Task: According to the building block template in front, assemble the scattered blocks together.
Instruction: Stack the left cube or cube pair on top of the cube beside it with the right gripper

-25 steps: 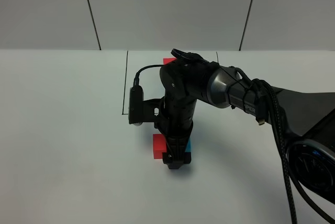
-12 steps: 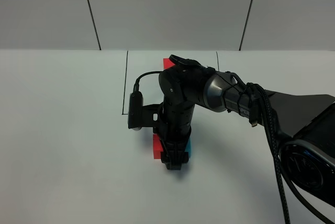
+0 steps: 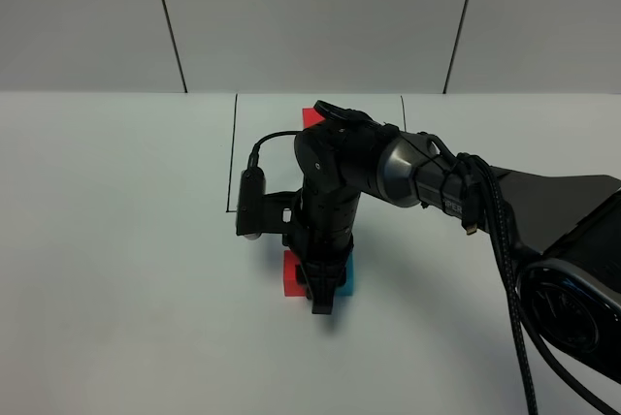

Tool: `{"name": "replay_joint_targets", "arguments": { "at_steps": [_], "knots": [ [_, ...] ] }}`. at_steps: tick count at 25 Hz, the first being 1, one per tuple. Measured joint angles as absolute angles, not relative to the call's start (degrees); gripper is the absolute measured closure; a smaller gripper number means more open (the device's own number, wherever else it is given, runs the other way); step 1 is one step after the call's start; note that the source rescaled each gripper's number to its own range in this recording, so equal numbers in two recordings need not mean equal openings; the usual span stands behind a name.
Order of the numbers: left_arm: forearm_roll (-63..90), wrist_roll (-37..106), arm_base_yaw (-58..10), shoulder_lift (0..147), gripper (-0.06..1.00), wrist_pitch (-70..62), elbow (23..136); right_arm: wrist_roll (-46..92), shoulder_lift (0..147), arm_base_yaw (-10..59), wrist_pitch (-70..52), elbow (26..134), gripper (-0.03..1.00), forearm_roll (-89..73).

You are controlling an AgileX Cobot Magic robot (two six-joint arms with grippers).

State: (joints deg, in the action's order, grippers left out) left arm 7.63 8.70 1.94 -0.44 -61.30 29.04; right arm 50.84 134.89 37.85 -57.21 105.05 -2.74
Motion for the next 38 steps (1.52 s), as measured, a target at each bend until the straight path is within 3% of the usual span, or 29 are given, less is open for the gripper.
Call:
{"name": "replay_joint_targets", "arguments": {
  "at_steps": [9, 16, 19, 30, 38],
  "knots": [
    [7.6, 8.8, 1.9, -0.4, 0.06, -61.3, 29.0, 38.3, 132.6, 37.8, -57.7, 105.1, 0.97, -2.7],
    [7.6, 8.8, 1.9, -0.4, 0.06, -61.3, 29.0, -5.3, 131.4, 37.8, -61.5, 105.1, 0.97, -1.8],
    [7.6, 8.8, 1.9, -0.4, 0.06, -61.3, 29.0, -18.0, 131.4, 37.8, -62.7, 105.1, 0.97, -1.7],
    [7.7, 8.8, 1.9, -0.4, 0.06, -61.3, 29.0, -38.5, 131.5, 37.8, -56.4, 105.1, 0.97, 0.6],
    [7.7, 8.8, 1.9, -0.4, 0.06, -61.3, 29.0, -44.4, 131.5, 37.3, -56.2, 105.1, 0.97, 5.8]
  ]
}}
